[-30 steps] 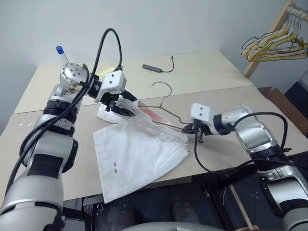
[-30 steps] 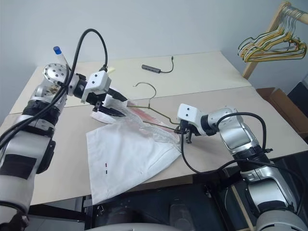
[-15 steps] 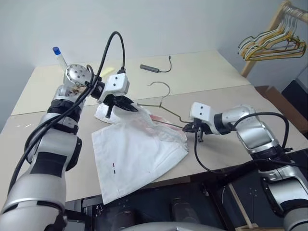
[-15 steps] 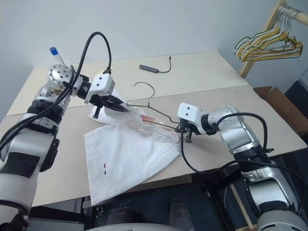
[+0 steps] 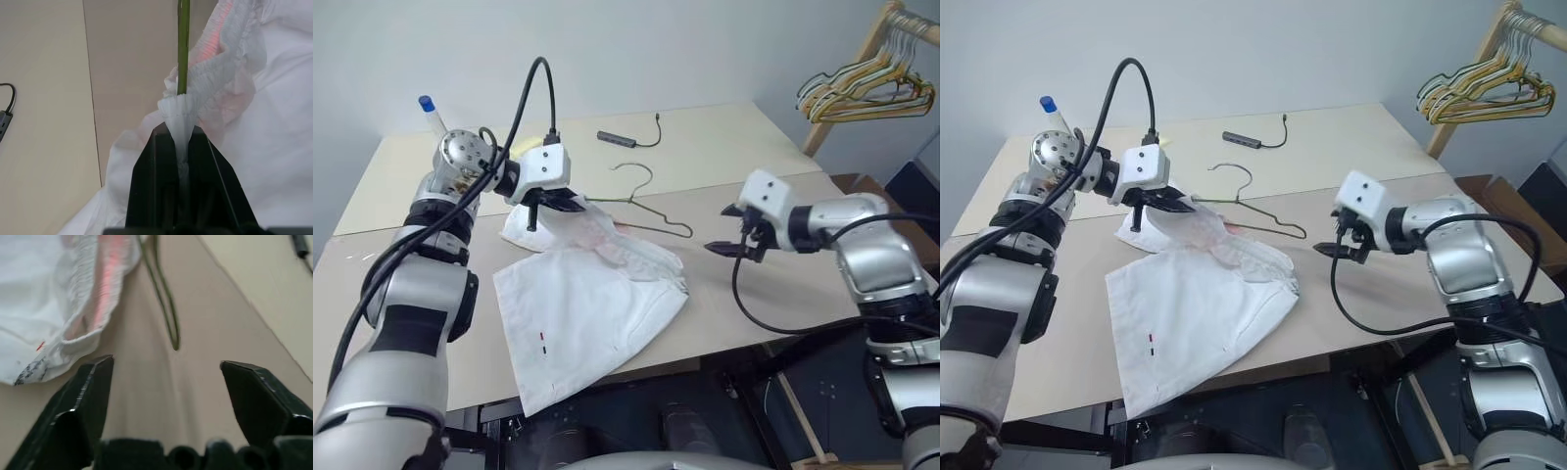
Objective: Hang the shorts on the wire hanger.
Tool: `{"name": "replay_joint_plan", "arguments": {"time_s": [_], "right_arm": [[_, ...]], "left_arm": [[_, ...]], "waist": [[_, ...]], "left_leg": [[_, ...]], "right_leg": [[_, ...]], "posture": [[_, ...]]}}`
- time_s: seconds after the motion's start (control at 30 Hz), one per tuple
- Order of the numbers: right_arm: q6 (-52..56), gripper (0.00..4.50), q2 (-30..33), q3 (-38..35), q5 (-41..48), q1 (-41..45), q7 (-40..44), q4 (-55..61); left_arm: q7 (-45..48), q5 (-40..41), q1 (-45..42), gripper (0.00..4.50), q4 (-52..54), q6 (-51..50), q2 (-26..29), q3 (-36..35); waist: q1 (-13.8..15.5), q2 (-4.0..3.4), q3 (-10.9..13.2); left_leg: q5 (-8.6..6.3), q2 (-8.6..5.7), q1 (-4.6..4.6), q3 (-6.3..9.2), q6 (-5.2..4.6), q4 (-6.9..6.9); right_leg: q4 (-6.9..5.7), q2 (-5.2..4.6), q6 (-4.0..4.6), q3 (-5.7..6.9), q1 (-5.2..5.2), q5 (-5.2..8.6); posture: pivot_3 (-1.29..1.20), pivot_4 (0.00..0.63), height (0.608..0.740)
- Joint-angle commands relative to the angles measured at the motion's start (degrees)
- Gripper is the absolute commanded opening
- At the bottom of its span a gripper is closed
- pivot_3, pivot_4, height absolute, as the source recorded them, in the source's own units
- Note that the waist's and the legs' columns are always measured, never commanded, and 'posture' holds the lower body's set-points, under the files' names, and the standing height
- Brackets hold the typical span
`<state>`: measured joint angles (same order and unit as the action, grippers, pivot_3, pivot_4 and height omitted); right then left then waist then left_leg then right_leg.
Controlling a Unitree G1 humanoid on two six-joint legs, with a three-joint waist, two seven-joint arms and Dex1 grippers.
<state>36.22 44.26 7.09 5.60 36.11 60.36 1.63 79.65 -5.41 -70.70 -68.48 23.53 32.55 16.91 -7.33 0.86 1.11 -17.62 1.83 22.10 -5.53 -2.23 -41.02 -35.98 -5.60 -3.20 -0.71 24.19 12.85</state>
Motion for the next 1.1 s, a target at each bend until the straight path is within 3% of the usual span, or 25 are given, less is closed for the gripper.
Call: {"name": "replay_joint_plan", "arguments": {"time_s": [0.03, 0.23, 0.5, 0.6, 0.93, 1.1], "right_arm": [[8.92, 4.07, 0.29, -4.70, 5.55, -2.02, -0.92, 7.39], [20.56, 4.07, -7.49, -3.11, 10.28, -7.25, -8.79, 13.98], [21.86, 4.07, -18.77, 0.03, 9.56, -8.42, -18.42, 7.66], [22.96, 3.48, -21.12, -1.60, 11.01, -7.67, -20.25, 5.65], [22.13, 0.08, -20.48, -1.34, 11.91, -7.37, -21.12, 2.72], [19.54, 0.03, -19.29, -2.29, 11.46, -6.27, -21.12, 0.98]], "left_arm": [[-0.88, -0.23, -3.29, 0.00, -0.04, 0.76, 0.89, -2.38], [-0.77, -0.77, -3.60, 0.00, -0.23, 0.98, 1.14, -3.73], [-0.83, -1.41, -3.51, 0.00, -0.15, 0.85, 1.08, -4.59], [-0.58, -1.33, -3.38, 0.00, 0.07, 0.74, 1.14, -4.90], [0.04, -0.43, -2.95, 0.00, 0.08, 0.39, 1.36, -6.56], [7.97, 3.27, -2.83, 0.00, 0.78, -1.00, 1.27, -9.47]], "waist": [[0.02, 0.00, 0.00], [-0.39, 0.02, -0.01], [-1.16, 0.02, -0.01], [-1.28, 0.02, -0.01], [-1.40, 0.02, -0.01], [-1.42, 0.02, -0.01]], "left_leg": [[0.00, 0.01, 0.00, 0.01, 0.00, 0.00], [-0.01, 0.02, -0.03, 0.02, -0.02, -0.02], [0.00, -0.02, 0.03, 0.08, 0.00, -0.04], [0.00, -0.03, 0.05, 0.09, -0.01, -0.04], [-0.01, -0.02, 0.04, 0.12, -0.02, -0.02], [-0.01, -0.02, 0.05, 0.12, -0.02, -0.03]], "right_leg": [[-0.01, 0.01, 0.00, 0.01, -0.01, 0.00], [-0.02, 0.01, 0.00, -0.01, -0.03, 0.00], [-0.13, -0.02, -0.02, 0.02, -0.03, -0.01], [-0.14, -0.03, -0.04, 0.02, -0.03, -0.02], [-0.16, -0.02, -0.04, 0.02, -0.02, -0.03], [-0.16, -0.02, -0.04, 0.02, -0.02, -0.03]], "posture": [[-0.16, 0.000, 0.740], [-0.15, 0.000, 0.740], [-0.14, 0.000, 0.740], [-0.13, 0.000, 0.740], [-0.12, 0.000, 0.740], [-0.12, 0.000, 0.740]]}}
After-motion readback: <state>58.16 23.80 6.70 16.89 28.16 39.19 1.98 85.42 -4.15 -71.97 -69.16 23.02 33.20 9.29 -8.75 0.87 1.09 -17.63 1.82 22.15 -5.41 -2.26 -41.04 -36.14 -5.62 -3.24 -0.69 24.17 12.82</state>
